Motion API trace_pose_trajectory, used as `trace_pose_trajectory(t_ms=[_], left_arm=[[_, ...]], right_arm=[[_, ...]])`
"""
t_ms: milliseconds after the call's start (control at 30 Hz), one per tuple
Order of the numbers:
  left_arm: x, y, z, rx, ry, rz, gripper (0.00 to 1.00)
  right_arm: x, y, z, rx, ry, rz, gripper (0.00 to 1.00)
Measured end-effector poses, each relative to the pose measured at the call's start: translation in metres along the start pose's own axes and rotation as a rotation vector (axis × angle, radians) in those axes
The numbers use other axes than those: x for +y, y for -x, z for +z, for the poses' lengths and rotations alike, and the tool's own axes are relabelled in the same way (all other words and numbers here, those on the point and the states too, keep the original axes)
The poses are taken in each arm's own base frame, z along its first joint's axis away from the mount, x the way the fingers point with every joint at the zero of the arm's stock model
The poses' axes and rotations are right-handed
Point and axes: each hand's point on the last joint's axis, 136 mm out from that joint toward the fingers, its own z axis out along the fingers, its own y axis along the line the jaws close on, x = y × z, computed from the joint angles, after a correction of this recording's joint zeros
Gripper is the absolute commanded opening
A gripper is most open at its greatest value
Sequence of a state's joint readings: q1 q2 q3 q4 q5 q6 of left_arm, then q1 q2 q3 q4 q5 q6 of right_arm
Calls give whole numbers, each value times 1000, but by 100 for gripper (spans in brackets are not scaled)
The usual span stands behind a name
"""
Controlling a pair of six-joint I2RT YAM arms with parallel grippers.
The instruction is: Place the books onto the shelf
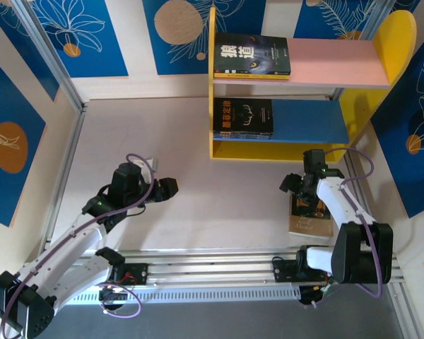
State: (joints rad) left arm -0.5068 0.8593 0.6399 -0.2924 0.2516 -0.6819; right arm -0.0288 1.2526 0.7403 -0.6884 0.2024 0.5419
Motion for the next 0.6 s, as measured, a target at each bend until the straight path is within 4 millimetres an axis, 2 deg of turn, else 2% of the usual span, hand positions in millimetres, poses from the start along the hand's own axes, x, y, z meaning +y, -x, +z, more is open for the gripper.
trace_pose_trajectory(t_ms=[400, 600], left_arm=[[-1, -1, 0, 3, -6, 1, 56], [-1, -1, 0, 11, -3, 2, 56]], right_arm=[[19, -8, 31, 169, -7, -34, 82], [34, -12, 34, 197, -7, -87, 82]])
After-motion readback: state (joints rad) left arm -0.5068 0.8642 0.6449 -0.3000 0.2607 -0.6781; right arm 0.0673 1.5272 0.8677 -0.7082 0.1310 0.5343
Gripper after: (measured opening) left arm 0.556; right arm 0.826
